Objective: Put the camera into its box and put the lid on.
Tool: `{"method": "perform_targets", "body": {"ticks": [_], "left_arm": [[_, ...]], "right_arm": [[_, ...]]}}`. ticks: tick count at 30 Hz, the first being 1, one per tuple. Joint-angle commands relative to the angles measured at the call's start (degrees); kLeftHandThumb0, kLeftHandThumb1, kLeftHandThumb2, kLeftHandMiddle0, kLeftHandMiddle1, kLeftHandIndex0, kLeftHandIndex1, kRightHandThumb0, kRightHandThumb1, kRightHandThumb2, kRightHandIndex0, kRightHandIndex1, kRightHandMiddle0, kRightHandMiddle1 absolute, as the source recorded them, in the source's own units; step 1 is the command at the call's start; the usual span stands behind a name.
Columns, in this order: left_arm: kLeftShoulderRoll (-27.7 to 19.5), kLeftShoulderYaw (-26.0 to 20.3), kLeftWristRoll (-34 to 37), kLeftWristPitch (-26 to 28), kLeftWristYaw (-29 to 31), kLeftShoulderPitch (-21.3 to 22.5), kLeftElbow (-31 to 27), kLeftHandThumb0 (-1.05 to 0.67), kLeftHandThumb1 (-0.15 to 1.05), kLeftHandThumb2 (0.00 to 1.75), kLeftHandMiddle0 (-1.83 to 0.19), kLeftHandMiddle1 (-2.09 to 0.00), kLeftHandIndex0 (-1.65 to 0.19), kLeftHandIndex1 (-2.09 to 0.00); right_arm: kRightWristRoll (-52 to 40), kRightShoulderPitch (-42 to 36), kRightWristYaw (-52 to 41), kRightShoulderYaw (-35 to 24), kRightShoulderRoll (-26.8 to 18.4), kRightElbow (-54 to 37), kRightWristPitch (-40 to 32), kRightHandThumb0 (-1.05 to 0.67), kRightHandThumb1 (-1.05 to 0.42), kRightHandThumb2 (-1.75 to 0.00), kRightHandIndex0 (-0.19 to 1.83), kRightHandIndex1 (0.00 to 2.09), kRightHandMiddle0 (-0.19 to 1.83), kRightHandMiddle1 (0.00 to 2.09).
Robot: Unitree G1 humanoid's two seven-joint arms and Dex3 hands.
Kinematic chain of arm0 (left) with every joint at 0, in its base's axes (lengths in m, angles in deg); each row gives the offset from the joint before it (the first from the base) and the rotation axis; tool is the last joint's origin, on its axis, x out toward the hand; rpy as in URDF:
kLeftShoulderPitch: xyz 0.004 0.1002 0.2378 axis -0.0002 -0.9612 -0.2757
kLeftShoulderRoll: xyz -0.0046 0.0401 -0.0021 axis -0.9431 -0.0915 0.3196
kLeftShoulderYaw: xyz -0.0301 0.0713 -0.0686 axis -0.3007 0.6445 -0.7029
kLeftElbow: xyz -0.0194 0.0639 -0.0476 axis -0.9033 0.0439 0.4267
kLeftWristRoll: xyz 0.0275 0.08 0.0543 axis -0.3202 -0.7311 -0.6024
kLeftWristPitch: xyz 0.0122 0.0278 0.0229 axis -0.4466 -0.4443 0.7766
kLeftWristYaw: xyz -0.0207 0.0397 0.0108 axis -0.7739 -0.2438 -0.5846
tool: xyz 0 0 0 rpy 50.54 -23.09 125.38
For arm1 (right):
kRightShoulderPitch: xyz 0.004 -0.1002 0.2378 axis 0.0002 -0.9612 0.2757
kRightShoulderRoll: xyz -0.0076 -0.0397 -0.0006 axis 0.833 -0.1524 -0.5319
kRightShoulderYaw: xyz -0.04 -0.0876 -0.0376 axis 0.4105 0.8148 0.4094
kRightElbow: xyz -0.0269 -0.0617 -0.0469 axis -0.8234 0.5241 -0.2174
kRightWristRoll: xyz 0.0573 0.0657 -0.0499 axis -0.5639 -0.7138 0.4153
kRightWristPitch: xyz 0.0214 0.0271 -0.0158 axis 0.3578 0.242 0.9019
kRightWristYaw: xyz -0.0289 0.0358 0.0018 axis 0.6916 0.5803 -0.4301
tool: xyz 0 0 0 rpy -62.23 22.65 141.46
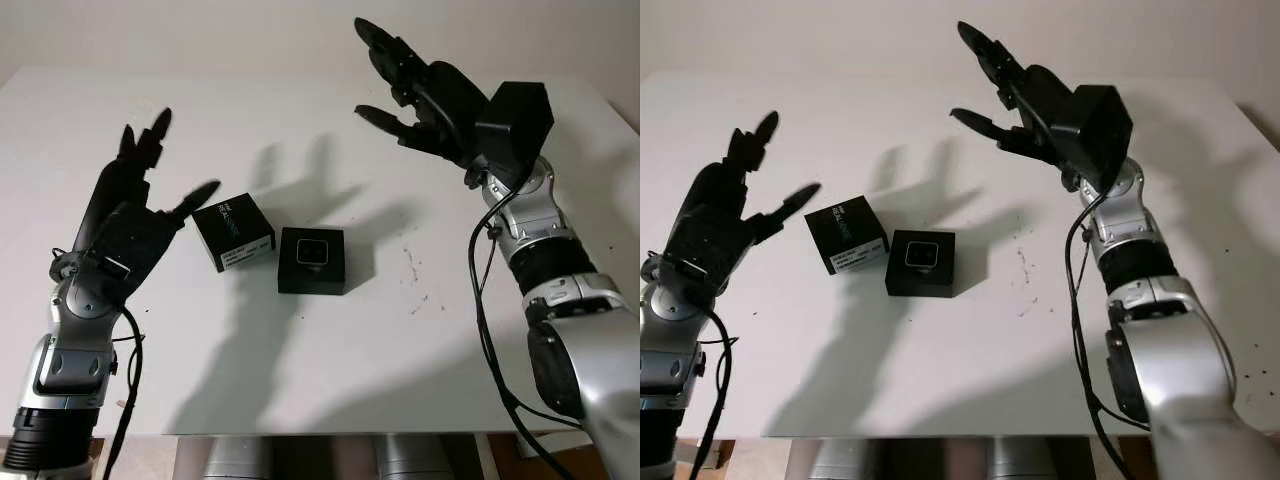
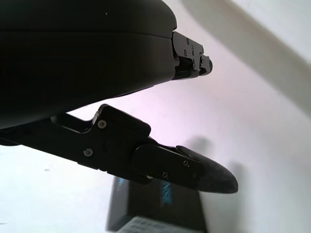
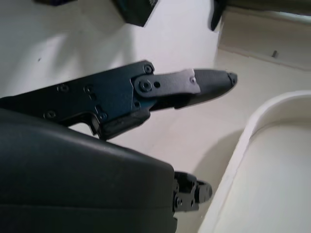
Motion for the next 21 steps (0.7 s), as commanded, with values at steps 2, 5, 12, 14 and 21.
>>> {"method": "perform_targets", "body": {"ticks": [2, 5, 12, 14, 21], "left_arm": [[-3.80, 3.23, -3.15, 0.09, 3.59, 1.00, 1.06, -0.81, 0.96, 0.04, 0.01, -0.01, 0.03, -0.04], [-6.17, 5.82, -5.84, -1.15, 6.36, 1.94, 2.17, -0.90, 0.98, 0.06, 0.05, -0.02, 0.05, -0.03], [-7.83, 8.90, -8.78, -2.68, 9.94, 4.37, 4.18, -0.87, 0.97, 0.05, 0.10, -0.03, 0.10, -0.03], [-8.10, 9.56, -9.53, -4.40, 9.76, 5.04, 5.29, -0.88, 0.97, 0.05, 0.10, -0.04, 0.11, -0.03], [-7.12, 10.38, -12.22, -12.25, 3.32, 8.37, 12.50, -0.87, 0.98, 0.05, 0.12, -0.04, 0.13, -0.03]], "right_arm": [[-2.42, -1.77, 0.86, -3.19, 1.07, -2.35, -3.28, -0.72, -1.05, -0.31, -0.06, 0.07, -0.02, 0.11], [-2.88, -2.72, 2.61, -4.84, 1.52, -2.80, -4.56, -0.68, -1.05, -0.36, -0.04, 0.07, -0.03, 0.09], [-3.44, -3.12, 3.42, -6.73, 2.25, -2.68, -7.88, -0.65, -1.05, -0.41, -0.05, 0.06, -0.04, 0.07], [-3.93, -3.12, 3.09, -7.15, 2.32, -2.70, -9.28, -0.62, -1.05, -0.42, -0.06, 0.05, -0.05, 0.06], [-3.83, -3.88, 3.06, -7.30, 2.65, -3.60, -11.53, -0.60, -1.05, -0.43, -0.05, 0.06, -0.04, 0.06]]}}
